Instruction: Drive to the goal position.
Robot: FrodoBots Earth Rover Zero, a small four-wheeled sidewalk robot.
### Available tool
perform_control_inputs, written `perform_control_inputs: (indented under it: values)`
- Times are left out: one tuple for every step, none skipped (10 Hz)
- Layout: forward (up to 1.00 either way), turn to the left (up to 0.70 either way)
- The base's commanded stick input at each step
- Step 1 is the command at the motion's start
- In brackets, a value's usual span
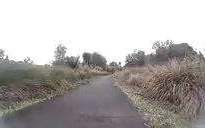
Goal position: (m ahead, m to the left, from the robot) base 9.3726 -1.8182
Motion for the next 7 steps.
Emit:
perform_control_inputs:
  values:
    - [0.00, 0.85]
    - [0.00, 0.85]
    - [0.00, 0.85]
    - [0.00, 0.85]
    - [0.00, 0.85]
    - [0.00, 0.85]
    - [0.00, 0.85]
